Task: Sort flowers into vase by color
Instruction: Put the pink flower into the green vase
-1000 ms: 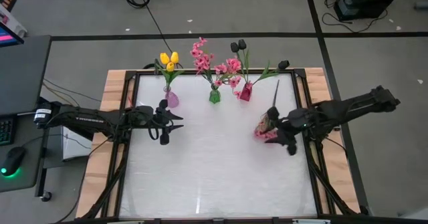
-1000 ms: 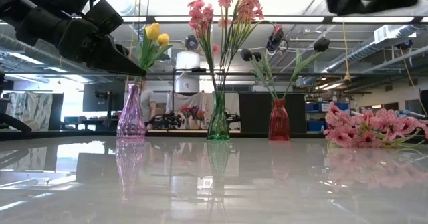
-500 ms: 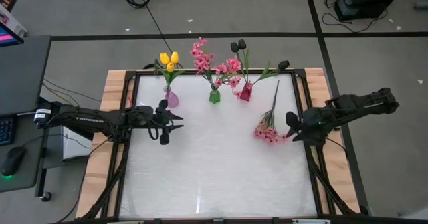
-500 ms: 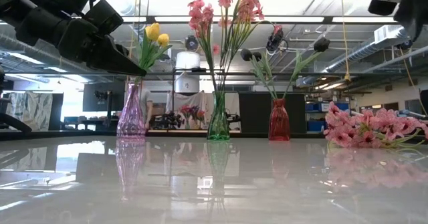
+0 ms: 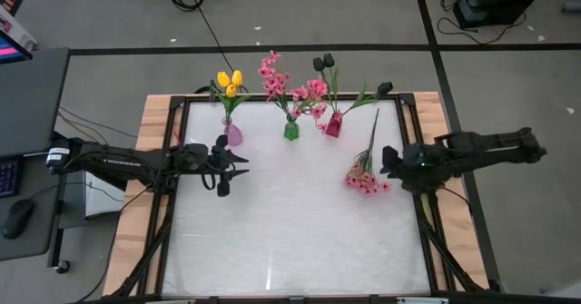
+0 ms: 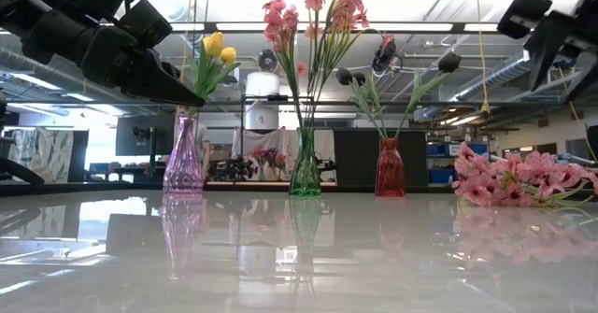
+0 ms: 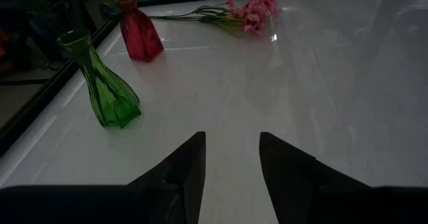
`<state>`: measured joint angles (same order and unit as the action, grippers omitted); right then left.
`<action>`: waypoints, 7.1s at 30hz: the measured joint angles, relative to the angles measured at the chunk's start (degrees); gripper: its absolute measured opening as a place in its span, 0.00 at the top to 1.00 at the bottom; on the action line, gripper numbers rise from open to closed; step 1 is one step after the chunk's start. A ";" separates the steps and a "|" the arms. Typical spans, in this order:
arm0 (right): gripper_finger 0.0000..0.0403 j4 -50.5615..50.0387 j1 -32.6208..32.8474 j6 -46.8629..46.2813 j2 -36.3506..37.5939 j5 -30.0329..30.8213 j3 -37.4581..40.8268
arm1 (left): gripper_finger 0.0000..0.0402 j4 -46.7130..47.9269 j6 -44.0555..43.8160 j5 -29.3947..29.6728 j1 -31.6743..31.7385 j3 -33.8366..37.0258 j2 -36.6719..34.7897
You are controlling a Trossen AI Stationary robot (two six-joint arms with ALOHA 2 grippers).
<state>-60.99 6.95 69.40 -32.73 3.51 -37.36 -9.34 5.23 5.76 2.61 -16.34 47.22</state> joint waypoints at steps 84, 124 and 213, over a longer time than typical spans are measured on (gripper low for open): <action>0.97 36.12 -3.48 -11.03 -14.14 -12.70 15.94 | 0.64 0.13 0.00 -0.02 0.00 0.02 -0.02; 0.55 48.10 13.04 -26.99 -14.22 -12.27 13.82 | 0.64 0.15 0.00 0.00 0.00 0.04 0.00; 0.97 65.22 2.31 -52.69 -35.51 -6.45 -21.25 | 0.64 0.13 0.00 -0.02 0.00 0.07 0.00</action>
<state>4.23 9.26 16.72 -68.24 -2.94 -58.61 -9.21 5.23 5.74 2.61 -16.27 47.22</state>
